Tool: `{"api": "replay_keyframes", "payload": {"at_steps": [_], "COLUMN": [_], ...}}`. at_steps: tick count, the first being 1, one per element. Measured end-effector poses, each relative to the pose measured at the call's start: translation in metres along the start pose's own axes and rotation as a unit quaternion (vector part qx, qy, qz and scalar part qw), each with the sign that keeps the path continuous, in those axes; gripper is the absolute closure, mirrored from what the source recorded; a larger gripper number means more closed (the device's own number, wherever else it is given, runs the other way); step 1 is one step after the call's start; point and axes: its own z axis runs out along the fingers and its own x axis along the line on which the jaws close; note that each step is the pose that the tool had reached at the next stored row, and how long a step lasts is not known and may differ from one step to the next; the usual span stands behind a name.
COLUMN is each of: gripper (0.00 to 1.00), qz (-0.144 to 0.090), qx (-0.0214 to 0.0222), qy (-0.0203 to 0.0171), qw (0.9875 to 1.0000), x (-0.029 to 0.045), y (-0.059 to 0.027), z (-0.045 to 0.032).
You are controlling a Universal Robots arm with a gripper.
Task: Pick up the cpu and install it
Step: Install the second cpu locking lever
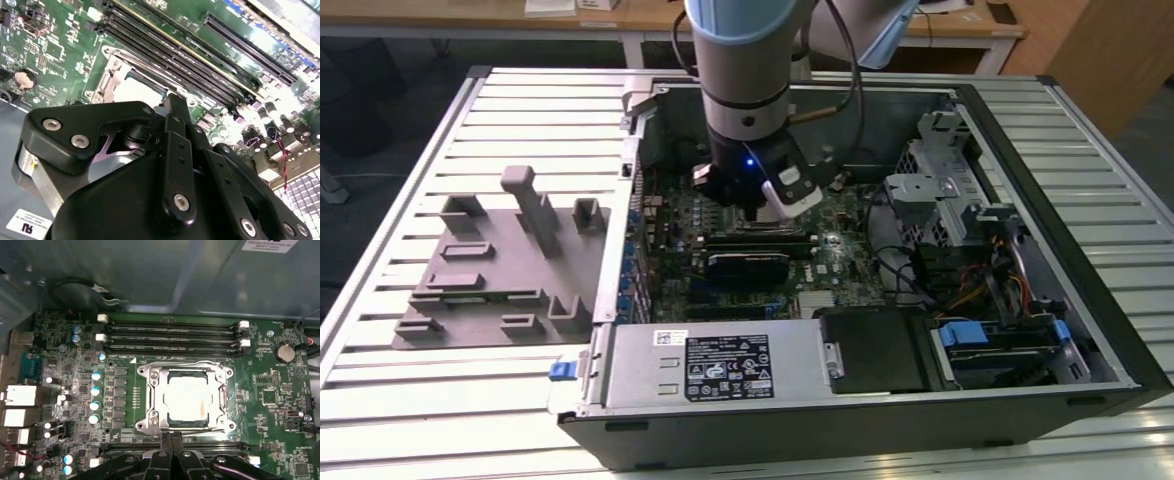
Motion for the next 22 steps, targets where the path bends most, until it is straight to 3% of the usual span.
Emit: {"api": "replay_keyframes", "payload": {"at_steps": [4,7,17,22], "gripper": [0.89,0.89,0.89,0.89], "qz": [0.000,0.000,-0.001,0.000], "qx": [0.0092,0.0131,0.0205,0.0229], "qy": [-0.0002,-0.0002,-0.0002,-0.0003], "qw": [1.0000,0.9999,0.9998,0.9997], "x": [-0.0051,-0.0089,-0.0218,-0.0260], "y": [0.0037,0.0079,0.0255,0.0292], "z": [0.0013,0.0023,0.0072,0.0085]}}
